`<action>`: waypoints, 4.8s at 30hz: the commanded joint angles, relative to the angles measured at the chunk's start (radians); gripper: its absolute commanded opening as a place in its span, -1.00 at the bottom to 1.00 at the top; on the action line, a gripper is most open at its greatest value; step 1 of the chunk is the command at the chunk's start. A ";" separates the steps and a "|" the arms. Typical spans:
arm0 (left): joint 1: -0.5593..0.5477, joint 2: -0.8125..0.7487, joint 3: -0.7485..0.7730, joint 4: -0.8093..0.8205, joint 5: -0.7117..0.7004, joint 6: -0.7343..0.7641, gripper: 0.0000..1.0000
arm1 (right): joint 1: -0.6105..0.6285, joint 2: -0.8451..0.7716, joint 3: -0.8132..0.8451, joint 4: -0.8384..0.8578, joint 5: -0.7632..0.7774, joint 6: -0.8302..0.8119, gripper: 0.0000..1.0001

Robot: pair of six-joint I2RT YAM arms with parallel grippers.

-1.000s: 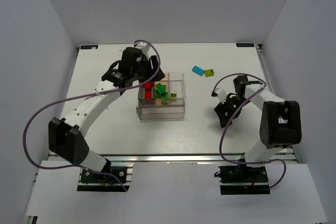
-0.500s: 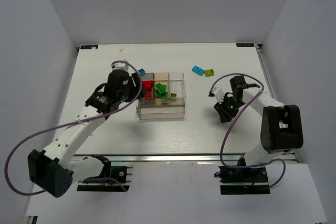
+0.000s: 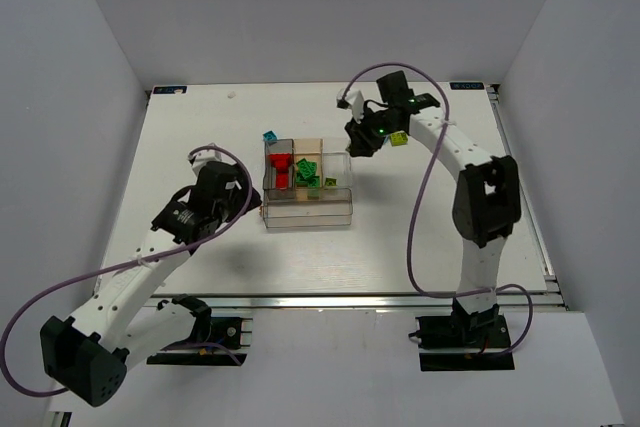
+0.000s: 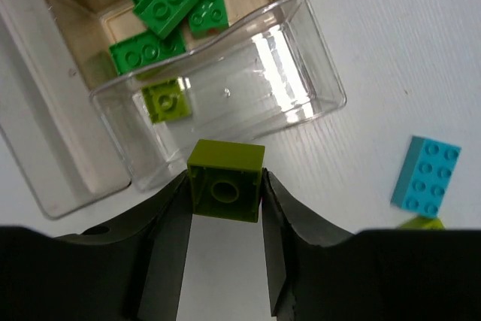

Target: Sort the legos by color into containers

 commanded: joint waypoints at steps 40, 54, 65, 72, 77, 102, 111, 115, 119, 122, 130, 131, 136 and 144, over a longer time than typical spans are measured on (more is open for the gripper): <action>0.004 0.029 -0.001 0.022 -0.013 -0.024 0.59 | -0.237 0.222 0.122 0.061 0.136 -0.138 0.77; 0.004 0.041 0.023 -0.016 -0.019 -0.018 0.59 | -0.234 0.457 0.366 -0.070 0.159 -0.746 0.59; 0.004 0.061 0.043 -0.027 -0.036 -0.014 0.61 | -0.240 0.539 0.446 -0.273 0.142 -0.830 -0.36; 0.004 0.074 0.035 -0.010 -0.035 -0.009 0.61 | -0.270 0.363 0.288 -0.420 -0.032 -0.814 -0.97; 0.004 0.110 0.031 0.028 -0.032 -0.001 0.62 | -0.220 0.203 0.202 -0.359 -0.273 -0.570 -1.00; 0.190 0.572 0.483 -0.006 -0.021 0.051 0.72 | 0.069 0.253 0.235 0.114 0.061 0.388 0.20; 0.288 1.078 1.004 -0.176 0.160 0.082 0.54 | 0.055 0.151 0.216 0.147 -0.040 0.387 0.19; 0.288 1.242 1.225 -0.233 0.240 0.132 0.14 | 0.035 0.040 0.069 0.281 0.027 0.458 -0.30; 0.288 1.311 1.269 -0.190 0.303 0.152 0.24 | -0.006 -0.006 -0.007 0.313 0.013 0.470 -0.17; 0.288 1.341 1.272 -0.154 0.356 0.163 0.46 | -0.028 -0.035 -0.067 0.312 -0.010 0.473 0.03; 0.288 1.457 1.359 -0.174 0.367 0.169 0.44 | -0.050 -0.092 -0.156 0.324 -0.045 0.487 0.16; 0.288 1.466 1.370 -0.177 0.367 0.164 0.39 | -0.054 -0.094 -0.157 0.324 -0.045 0.487 0.16; 0.288 1.486 1.371 -0.187 0.369 0.155 -0.32 | -0.065 -0.113 -0.180 0.336 -0.040 0.495 0.13; 0.308 1.246 1.191 -0.083 0.167 0.151 -0.64 | -0.096 -0.139 -0.223 0.370 0.013 0.483 0.12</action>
